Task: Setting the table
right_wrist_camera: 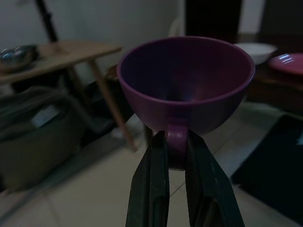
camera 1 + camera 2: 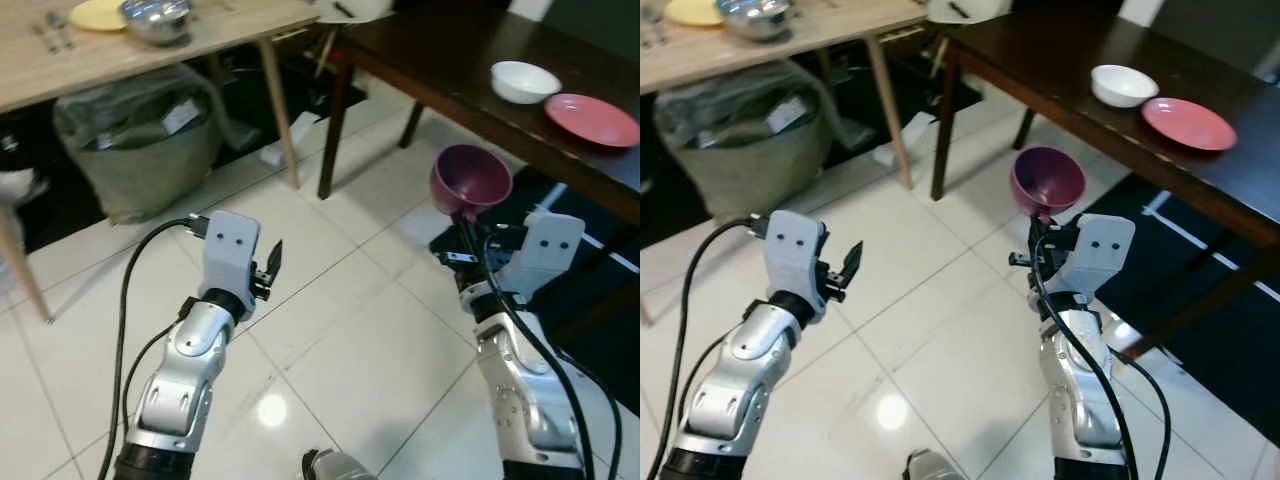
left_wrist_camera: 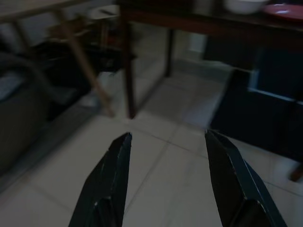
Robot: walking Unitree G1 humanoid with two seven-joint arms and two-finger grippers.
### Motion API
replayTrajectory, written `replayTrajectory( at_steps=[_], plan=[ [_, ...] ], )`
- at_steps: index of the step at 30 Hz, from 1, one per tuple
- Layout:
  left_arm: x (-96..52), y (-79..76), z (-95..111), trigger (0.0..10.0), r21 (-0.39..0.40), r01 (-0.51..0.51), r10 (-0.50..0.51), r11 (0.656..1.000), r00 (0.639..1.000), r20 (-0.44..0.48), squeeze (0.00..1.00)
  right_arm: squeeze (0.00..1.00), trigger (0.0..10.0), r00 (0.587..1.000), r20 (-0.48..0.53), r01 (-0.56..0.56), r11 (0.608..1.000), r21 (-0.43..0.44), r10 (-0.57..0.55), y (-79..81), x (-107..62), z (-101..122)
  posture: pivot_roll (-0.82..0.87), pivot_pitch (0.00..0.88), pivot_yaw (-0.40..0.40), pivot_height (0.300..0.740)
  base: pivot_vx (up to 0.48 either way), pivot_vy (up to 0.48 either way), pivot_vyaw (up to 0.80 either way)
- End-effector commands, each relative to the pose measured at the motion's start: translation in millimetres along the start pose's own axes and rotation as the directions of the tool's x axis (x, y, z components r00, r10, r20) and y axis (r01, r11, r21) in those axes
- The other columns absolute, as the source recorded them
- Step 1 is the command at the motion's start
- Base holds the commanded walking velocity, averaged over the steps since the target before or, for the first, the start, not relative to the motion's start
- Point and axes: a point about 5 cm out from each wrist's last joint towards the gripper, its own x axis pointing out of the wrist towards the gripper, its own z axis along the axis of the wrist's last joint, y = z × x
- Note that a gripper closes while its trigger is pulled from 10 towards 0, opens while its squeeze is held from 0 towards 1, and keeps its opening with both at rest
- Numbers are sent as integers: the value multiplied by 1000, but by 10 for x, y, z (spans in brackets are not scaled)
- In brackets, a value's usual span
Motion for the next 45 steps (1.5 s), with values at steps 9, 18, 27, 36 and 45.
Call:
replayTrajectory(
  at_steps=[9, 18, 27, 36, 45],
  plan=[
    [-24, -3, -78, 10000, 4, 9, -9, 1000, 1000, -30, 0, 0, 10000, 1000, -13, 11, 1000, 8, -11, -15, -25, -34, -152, 41, 1, 740, 0, 0, -788],
    [-21, 1, -72, 10000, 9, 7, -7, 1000, 1000, -25, 0, 0, 10000, 1000, -12, 0, 1000, 5, 0, -3, 9, -26, -163, 41, -12, 740, 0, 0, -788],
    [9, 5, -70, 10000, 11, 14, -13, 1000, 1000, -21, 0, 0, 10000, 1000, -6, -8, 1000, 3, 8, 11, 31, -19, -175, 24, -4, 740, 0, 0, -788],
    [22, -2, -72, 10000, 10, 24, -23, 1000, 1000, -17, 0, 0, 10000, 1000, -2, -6, 1000, -1, 6, -1, 27, -13, -181, 18, 0, 740, 0, 0, -788],
    [35, 20, -69, 10000, 28, 26, -26, 999, 1000, -7, 0, 0, 10000, 999, -28, -40, 999, 7, 41, 37, 27, -61, -180, 18, 5, 740, 0, 0, -793]
  ],
)
